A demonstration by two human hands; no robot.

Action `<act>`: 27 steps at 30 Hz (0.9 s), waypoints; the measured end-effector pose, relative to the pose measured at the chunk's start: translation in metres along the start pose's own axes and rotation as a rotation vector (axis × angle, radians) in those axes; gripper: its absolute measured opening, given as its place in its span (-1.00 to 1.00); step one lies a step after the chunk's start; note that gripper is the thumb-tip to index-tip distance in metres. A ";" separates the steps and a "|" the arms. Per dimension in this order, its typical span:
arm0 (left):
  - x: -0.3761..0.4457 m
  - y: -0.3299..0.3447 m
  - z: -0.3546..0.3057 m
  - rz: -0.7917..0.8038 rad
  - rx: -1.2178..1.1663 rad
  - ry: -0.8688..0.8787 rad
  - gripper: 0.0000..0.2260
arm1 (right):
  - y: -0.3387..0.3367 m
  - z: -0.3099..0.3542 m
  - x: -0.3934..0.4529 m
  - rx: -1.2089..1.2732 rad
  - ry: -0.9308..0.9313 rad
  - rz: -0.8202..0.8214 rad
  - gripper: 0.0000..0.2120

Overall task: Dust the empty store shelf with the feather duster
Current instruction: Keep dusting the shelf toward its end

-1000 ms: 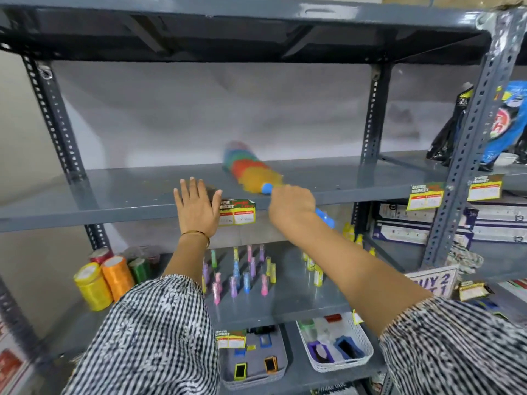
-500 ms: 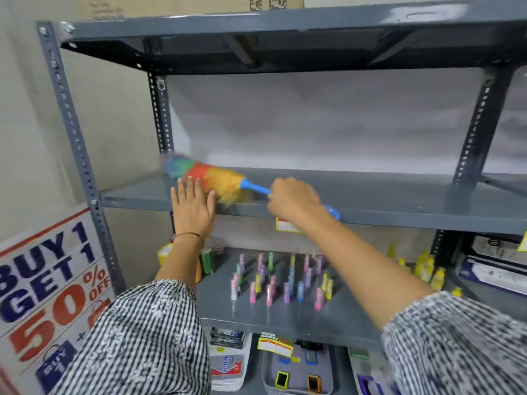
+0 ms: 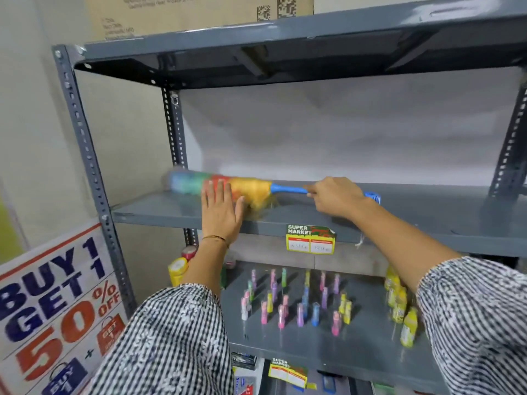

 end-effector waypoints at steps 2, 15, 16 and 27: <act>0.001 0.005 -0.005 0.006 0.003 0.007 -0.41 | 0.001 -0.012 0.012 0.027 0.026 -0.042 -0.77; 0.013 0.030 -0.002 -0.047 -0.092 0.100 -0.39 | 0.064 -0.002 0.097 0.182 -0.012 0.019 -0.76; 0.012 0.029 -0.002 -0.068 -0.105 0.108 -0.40 | 0.066 -0.008 0.102 0.208 -0.002 0.014 -0.76; 0.012 0.032 0.001 -0.081 -0.096 0.116 -0.43 | 0.083 -0.021 0.118 0.235 0.074 0.100 -0.75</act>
Point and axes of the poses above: each hand's wrist, its own x-axis towards the middle knuckle, its own y-axis out of the palm, z = x × y, the point moved 4 cm from there along x, towards the middle knuckle, and after that the axes turned 9 degrees about -y, right-handed, at the moved point
